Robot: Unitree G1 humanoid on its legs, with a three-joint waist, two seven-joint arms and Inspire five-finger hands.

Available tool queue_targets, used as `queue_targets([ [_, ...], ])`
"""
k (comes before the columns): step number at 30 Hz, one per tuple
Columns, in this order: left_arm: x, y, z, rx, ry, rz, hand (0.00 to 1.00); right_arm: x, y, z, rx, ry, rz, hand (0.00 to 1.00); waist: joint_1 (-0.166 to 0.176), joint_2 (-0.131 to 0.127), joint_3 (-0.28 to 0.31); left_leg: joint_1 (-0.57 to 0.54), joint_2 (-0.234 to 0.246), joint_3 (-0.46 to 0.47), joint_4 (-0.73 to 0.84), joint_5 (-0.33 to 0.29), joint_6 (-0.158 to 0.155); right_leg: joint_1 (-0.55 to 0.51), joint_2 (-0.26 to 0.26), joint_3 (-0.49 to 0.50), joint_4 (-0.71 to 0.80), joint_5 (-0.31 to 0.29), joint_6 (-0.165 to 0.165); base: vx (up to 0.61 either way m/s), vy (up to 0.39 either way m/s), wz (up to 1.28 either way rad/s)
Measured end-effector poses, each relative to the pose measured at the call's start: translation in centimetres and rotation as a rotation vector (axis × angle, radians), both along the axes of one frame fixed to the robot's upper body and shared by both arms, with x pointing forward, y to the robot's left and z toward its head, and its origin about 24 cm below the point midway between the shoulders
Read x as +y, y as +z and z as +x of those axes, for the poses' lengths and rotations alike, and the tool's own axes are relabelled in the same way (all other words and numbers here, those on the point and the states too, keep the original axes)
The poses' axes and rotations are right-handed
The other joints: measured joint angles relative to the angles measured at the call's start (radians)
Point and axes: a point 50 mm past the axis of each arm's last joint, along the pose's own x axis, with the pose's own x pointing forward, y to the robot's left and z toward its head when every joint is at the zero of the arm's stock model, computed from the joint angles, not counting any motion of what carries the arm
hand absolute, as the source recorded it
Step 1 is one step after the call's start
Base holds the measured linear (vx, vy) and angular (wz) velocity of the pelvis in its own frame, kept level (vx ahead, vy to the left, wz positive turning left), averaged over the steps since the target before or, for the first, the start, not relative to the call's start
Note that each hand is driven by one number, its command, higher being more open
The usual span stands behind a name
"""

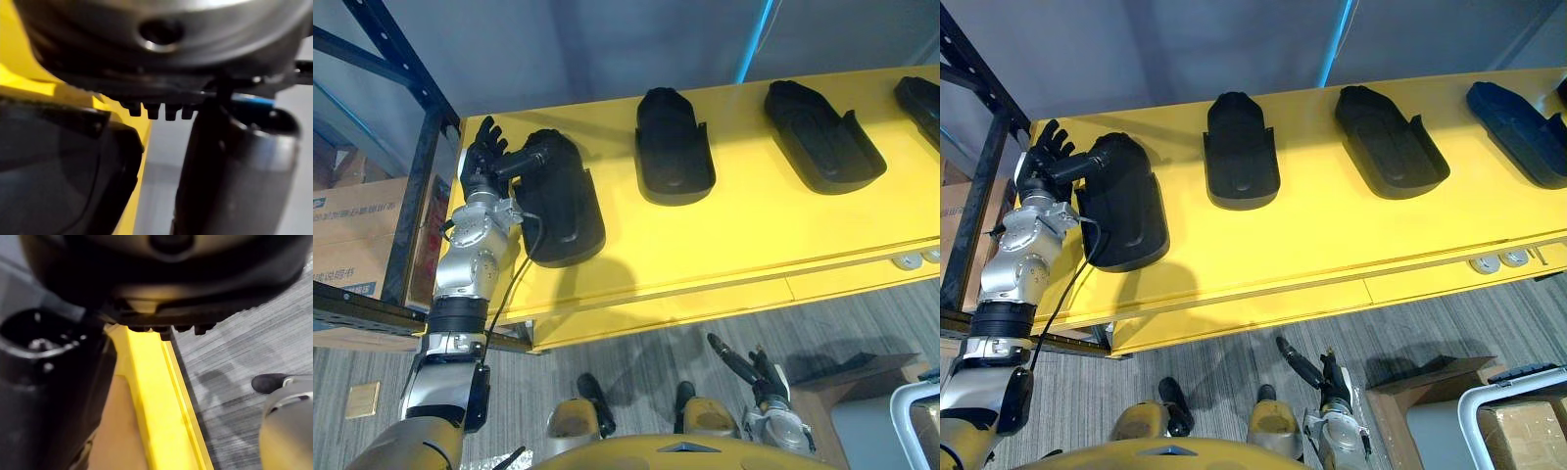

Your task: Walk over and take three plastic housings, then place them on the shelf

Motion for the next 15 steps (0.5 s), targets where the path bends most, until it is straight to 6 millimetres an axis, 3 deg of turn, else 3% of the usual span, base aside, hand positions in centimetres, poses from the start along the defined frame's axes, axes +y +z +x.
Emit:
queue_targets([
  [5,-1.7,1.9,-0.2,-0.110,-0.033,0.039,1.00,0.5,-0.7,-1.7,0.042,-0.045,0.028,1.00,0.002,-0.013,-0.051,0.040,-0.010,0.003,-0.033,0.011,-0.007,0.032,-0.001,-0.002,-0.017,0.003,0.003,0.07,0.016,-0.02],
  [7,-2.7,4.0,-0.7,-0.213,-0.082,0.052,1.00,0.6,-0.8,-2.1,0.054,-0.055,0.032,1.00,0.002,-0.014,-0.082,0.047,-0.015,0.003,-0.048,0.013,-0.008,0.032,-0.002,-0.004,-0.017,0.005,0.007,0.04,0.016,-0.01],
  [15,-6.5,7.8,-3.0,-0.444,-0.366,0.132,1.00,0.4,-1.4,-3.3,0.096,-0.107,0.044,1.00,0.010,0.010,-0.182,0.100,-0.041,0.004,-0.150,0.030,-0.012,0.065,-0.004,-0.036,-0.031,0.011,0.015,0.01,0.024,0.05],
])
